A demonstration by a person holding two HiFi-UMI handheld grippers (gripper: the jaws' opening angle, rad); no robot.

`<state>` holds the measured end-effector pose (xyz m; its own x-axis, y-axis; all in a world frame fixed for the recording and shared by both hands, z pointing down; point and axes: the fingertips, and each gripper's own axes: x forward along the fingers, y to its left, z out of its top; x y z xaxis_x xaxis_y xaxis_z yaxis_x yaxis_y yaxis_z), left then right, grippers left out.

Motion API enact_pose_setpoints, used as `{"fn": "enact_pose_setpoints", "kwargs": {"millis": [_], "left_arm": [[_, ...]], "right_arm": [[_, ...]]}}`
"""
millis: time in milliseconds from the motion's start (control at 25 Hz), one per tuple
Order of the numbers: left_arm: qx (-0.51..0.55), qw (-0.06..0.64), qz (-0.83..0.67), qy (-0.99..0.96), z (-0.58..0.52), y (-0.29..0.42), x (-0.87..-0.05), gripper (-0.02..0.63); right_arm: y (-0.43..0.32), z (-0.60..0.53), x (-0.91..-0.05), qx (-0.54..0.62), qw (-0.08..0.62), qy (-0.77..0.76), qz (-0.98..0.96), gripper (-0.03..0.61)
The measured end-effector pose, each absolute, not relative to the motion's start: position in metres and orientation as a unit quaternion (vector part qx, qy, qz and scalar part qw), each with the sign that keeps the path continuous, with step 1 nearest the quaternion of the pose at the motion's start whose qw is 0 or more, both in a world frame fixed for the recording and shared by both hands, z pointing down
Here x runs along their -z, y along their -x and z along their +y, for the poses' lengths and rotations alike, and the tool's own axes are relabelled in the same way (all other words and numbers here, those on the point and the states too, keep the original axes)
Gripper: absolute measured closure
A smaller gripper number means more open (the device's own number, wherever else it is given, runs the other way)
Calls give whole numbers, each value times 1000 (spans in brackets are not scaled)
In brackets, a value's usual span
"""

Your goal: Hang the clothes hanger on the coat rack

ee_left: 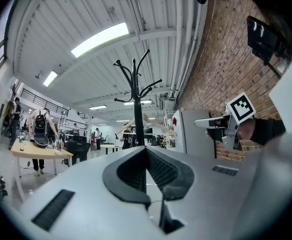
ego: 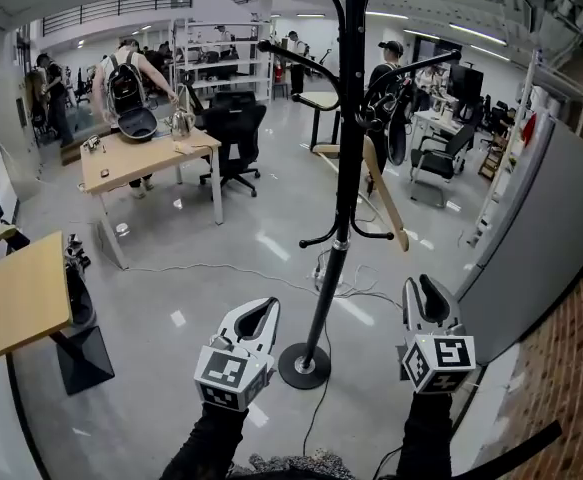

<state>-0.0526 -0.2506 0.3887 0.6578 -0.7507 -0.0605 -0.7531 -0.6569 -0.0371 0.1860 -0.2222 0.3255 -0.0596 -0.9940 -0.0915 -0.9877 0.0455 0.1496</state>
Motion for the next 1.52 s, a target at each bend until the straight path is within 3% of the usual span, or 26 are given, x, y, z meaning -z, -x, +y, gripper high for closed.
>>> {"fn": "enact_pose_setpoints", "kwargs": {"millis": [200,440,1520], "left_arm": [[-22,32,404,914,-233,49,-386,606],[-30,40,413,910,-213,43,-380,606],[-30,38,443,895,-65,10,-380,606]], "right_arm": [[-179,-206,-332,82,19,-688,-720,535],[-179,-189,-346,70,32,-687,-722,565],[-185,-54,-378,21,30,-654,-756,568]]}}
